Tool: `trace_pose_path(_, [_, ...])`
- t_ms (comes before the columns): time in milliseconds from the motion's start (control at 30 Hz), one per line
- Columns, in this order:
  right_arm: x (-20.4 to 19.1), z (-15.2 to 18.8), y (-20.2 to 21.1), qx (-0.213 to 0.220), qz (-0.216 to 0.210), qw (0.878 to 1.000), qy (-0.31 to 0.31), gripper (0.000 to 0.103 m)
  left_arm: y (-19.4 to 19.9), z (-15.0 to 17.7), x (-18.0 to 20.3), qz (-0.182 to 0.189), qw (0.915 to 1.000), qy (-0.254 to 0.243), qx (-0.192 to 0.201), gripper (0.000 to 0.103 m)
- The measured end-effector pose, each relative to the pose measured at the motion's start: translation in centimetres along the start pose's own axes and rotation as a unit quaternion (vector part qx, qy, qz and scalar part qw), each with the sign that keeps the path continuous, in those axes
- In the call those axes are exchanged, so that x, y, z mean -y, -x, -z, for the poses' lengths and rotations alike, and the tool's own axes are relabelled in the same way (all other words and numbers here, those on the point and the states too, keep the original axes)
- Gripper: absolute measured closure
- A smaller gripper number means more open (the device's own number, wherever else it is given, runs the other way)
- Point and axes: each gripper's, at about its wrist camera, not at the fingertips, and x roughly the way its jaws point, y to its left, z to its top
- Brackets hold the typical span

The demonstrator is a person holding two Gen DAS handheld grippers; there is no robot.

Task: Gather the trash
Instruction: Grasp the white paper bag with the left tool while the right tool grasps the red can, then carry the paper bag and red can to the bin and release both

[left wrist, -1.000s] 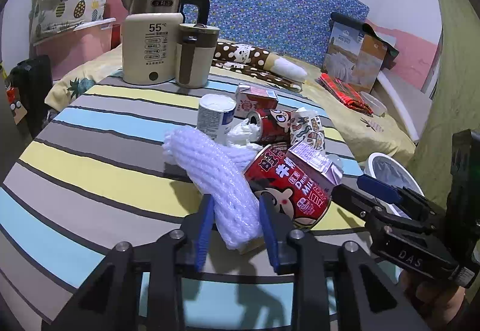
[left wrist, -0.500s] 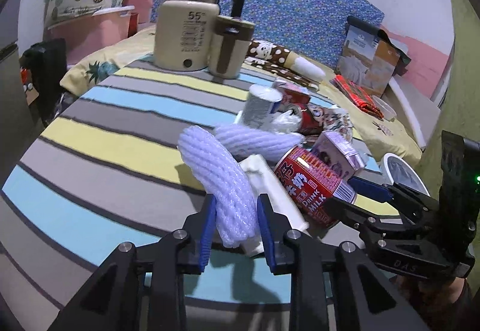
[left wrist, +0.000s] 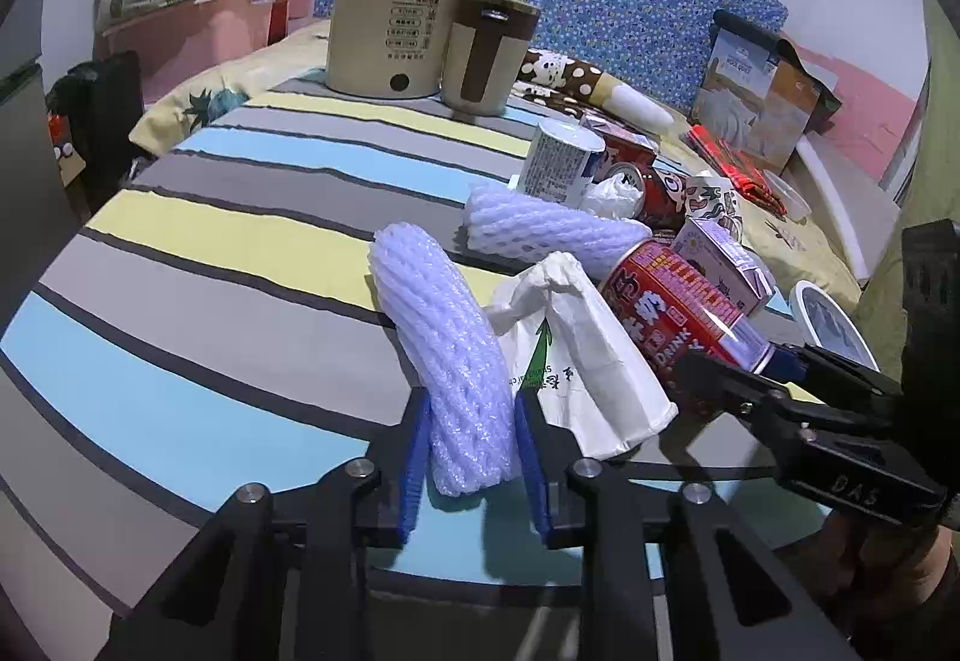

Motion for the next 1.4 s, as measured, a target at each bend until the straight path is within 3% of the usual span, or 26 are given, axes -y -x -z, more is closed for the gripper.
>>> trace_pose_path(400, [1.3, 1.9, 4.7, 0.047, 0.011, 0.998, -0.05, 0.048, 3.3, -0.1, 2.7, 0.007, 0.9988, -0.028, 0.039, 0.08])
trace_pose_path(667, [4.1, 3.6, 8.5, 0.082, 0.047, 0.991, -0.093, 0.048, 4.3, -0.6, 8.3, 0.055, 0.9943, -0.077, 0.05, 0.08])
trace_pose_path(1067, [11.2, 6.6, 13.1, 0.113, 0.147, 0.968, -0.172, 0.048, 2.0, -0.7, 21.0, 0.161, 0.9691, -0.184, 0.029, 0.08])
trace_pose_path(1400, [15.3, 8.6, 14.2, 0.101, 0.213, 0.947, -0.22, 0.048, -1.7, -0.2, 28.8, 0.214, 0.9469, -0.24, -0.002, 0.08])
